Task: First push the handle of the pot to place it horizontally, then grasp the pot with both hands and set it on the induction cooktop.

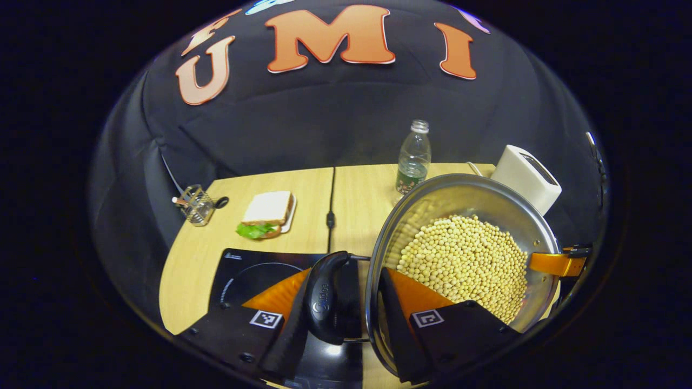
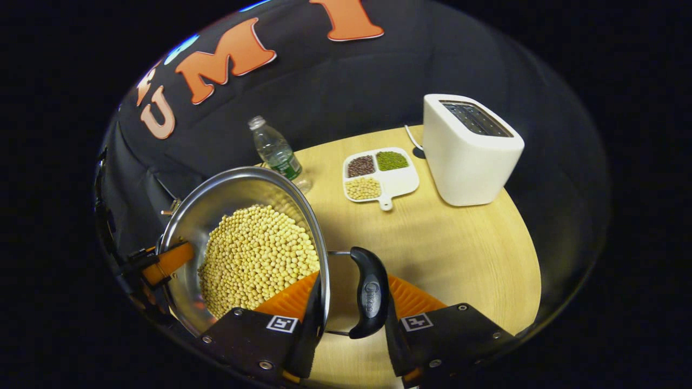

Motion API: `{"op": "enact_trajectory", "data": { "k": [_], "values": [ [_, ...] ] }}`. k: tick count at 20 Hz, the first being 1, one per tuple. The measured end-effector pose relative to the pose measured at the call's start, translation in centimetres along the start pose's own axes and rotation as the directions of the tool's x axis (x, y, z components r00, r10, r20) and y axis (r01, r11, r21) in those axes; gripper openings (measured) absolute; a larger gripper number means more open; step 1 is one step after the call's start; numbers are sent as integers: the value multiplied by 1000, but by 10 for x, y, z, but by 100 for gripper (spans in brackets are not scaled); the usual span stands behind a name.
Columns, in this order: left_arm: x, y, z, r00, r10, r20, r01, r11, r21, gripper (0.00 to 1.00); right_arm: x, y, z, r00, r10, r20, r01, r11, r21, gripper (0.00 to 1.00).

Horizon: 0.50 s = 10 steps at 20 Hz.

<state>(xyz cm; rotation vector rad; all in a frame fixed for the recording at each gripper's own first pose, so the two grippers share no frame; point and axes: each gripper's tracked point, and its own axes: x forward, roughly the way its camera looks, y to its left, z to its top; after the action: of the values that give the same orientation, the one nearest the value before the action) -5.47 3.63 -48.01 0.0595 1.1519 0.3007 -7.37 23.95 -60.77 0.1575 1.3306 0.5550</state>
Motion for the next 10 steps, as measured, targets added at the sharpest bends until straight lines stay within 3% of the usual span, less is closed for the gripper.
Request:
{"op": "enact_trajectory", "data": {
  "k": [2,3,6,10],
  "values": [
    [-18,19,-1,999,51,-3,-51,998,-31,72,8,-2,-1,1000,28,-8,-28,999,-26,60],
    [-25,31,-9,997,73,-13,-74,996,-49,72,11,-1,1,999,42,-11,-43,998,-38,55],
    [-42,63,-17,992,127,-21,-128,988,-87,73,15,-4,8,996,87,-23,-89,993,-71,54],
    [-54,98,-12,990,143,2,-142,985,-99,71,17,-6,16,995,96,-18,-98,991,-93,55]
  ]
}}
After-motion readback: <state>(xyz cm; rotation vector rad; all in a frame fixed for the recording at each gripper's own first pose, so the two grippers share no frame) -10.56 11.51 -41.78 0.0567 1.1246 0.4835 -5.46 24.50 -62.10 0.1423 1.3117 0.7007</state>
